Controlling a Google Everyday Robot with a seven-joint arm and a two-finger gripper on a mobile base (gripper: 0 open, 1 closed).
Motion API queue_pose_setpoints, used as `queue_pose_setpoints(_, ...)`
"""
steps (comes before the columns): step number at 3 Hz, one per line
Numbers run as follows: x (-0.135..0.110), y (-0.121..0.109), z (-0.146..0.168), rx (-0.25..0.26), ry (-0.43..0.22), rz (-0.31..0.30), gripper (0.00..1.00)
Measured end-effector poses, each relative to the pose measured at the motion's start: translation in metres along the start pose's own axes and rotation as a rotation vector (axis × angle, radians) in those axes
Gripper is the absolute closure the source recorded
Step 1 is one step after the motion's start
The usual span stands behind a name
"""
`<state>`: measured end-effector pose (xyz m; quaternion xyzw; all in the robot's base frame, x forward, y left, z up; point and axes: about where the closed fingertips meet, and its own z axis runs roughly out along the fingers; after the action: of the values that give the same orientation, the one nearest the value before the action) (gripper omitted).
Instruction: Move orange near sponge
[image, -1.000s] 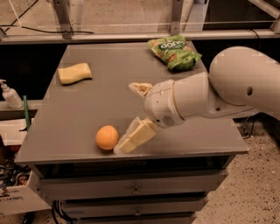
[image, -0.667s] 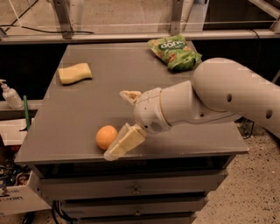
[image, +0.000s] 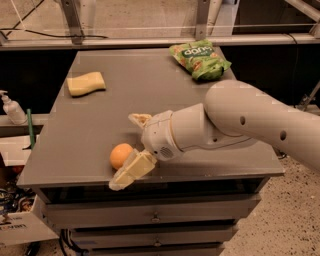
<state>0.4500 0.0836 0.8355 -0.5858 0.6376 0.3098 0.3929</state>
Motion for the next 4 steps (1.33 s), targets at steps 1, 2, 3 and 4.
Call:
queue_pose_setpoints(1, 0.005, 0.006, 0.006, -0.006, -0.009, 0.008, 0.18)
queue_pose_setpoints(2, 0.011, 0.008, 0.003, 0.0, -0.011, 0.015, 0.41)
queue_pose_setpoints(3, 0.012, 0.005, -0.007, 0.019, -0.019, 0.015, 0.65)
queue_pose_setpoints(4, 0.007, -0.019, -0.039, 0.088, -0.027, 0.009, 0.87)
